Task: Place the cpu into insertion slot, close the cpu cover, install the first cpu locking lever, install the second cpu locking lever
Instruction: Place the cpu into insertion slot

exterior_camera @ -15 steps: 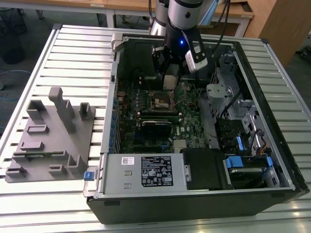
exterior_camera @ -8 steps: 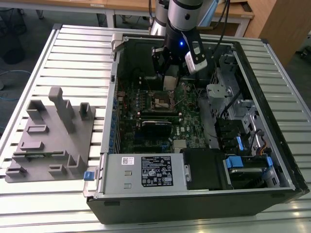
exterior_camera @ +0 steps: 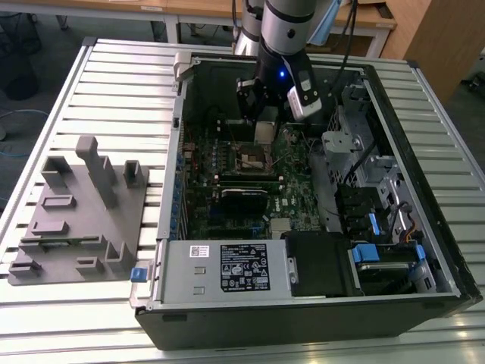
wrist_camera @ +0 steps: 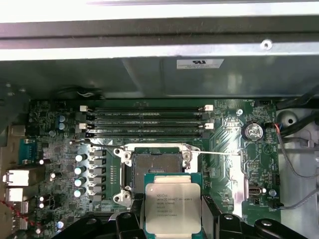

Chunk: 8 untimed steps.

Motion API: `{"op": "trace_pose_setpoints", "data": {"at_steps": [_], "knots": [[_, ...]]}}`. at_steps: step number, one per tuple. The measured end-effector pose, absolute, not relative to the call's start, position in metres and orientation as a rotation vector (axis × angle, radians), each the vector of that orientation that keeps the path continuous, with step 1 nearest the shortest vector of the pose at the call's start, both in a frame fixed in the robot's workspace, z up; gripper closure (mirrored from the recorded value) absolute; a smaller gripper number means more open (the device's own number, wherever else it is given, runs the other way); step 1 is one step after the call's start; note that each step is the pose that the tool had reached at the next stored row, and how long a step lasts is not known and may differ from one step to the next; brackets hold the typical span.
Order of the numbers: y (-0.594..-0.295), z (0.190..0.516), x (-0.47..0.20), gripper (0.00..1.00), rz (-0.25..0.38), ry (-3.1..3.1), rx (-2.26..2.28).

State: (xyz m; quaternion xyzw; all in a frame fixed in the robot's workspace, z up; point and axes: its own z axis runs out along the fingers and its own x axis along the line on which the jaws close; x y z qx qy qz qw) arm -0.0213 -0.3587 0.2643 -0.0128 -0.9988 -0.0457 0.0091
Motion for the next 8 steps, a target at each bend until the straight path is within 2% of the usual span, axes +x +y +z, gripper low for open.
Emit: {"op": "trace_pose_setpoints", "data": {"at_steps": [8], "knots": [[-0.359, 0.25, -0.023, 0.46, -0.143, -3.12, -0.04]]}}
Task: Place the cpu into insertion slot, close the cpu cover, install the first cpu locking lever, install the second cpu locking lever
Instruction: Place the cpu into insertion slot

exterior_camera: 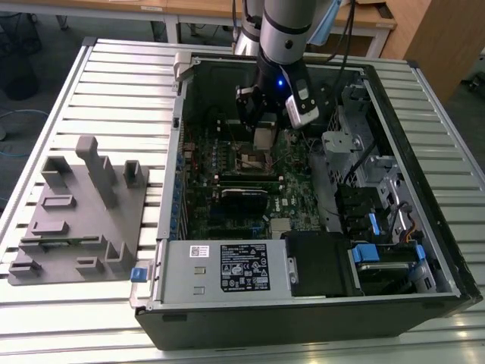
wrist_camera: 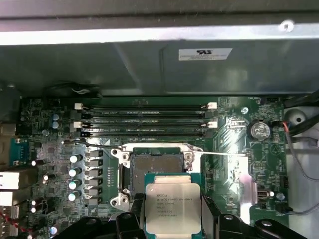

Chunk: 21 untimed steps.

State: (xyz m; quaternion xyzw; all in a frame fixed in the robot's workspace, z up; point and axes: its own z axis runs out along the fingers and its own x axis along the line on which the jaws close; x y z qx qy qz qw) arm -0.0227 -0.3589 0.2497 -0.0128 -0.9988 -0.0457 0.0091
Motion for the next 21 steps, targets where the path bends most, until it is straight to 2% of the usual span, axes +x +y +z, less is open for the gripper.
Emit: {"op": "trace_pose_setpoints", "data": {"at_steps": [15, 21], "knots": [[-0.358, 0.24, -0.036, 0.46, -0.143, -3.12, -0.043], [-0.358, 0.238, -0.036, 0.46, -0.144, -3.118, -0.201]]}}
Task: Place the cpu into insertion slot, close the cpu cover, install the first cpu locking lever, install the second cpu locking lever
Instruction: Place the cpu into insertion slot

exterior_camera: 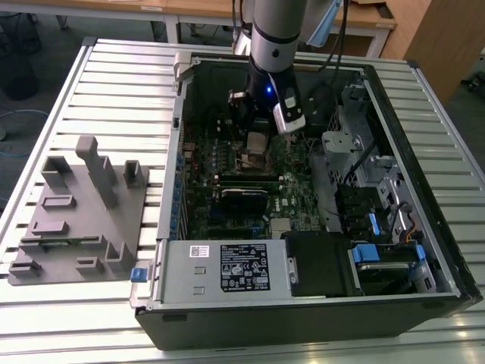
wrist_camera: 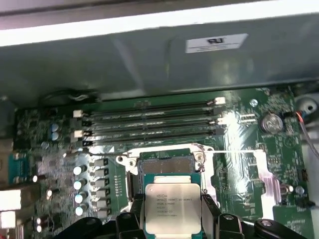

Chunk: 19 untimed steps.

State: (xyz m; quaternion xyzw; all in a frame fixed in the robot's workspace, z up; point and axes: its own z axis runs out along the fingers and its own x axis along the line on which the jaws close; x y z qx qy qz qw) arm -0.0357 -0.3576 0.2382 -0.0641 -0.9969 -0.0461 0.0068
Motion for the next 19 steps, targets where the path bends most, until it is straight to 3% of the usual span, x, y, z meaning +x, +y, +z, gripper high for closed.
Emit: {"op": "trace_pose_setpoints", "data": {"at_steps": [19], "knots": [[-0.3575, 0.2364, -0.0357, 0.46, -0.145, -3.102, -0.431]]}}
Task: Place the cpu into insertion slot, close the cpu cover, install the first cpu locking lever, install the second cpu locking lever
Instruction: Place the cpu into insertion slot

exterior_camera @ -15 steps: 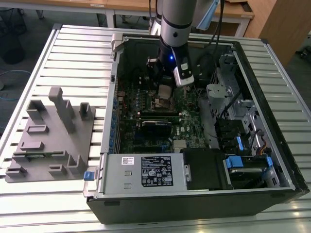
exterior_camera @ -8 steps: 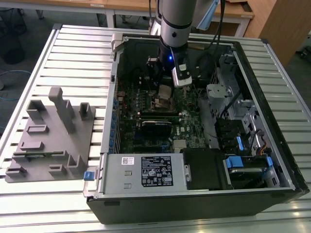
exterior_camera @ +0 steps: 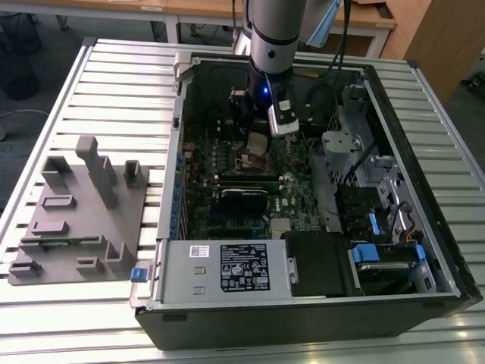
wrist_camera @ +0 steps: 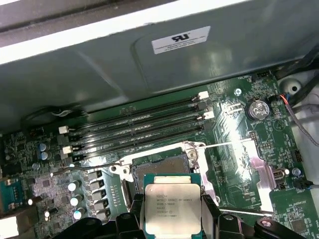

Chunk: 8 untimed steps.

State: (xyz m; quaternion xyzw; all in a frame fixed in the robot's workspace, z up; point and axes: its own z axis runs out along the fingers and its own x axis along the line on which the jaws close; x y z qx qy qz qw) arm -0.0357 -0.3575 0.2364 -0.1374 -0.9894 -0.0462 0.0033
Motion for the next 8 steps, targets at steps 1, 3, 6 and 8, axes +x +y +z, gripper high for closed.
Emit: {"op": "trace_pose_setpoints", "data": {"at_steps": [1, 3, 6, 8], "knots": [[-0.3575, 0.2364, -0.0357, 0.46, -0.145, -3.099, -0.457], [-0.3576, 0.2363, -0.0357, 0.46, -0.145, -3.092, -0.515], [-0.3576, 0.2362, -0.0357, 0.46, -0.145, -3.079, -0.599], [-0.3576, 0.2361, -0.0357, 0.46, -0.145, -3.069, -0.655]]}}
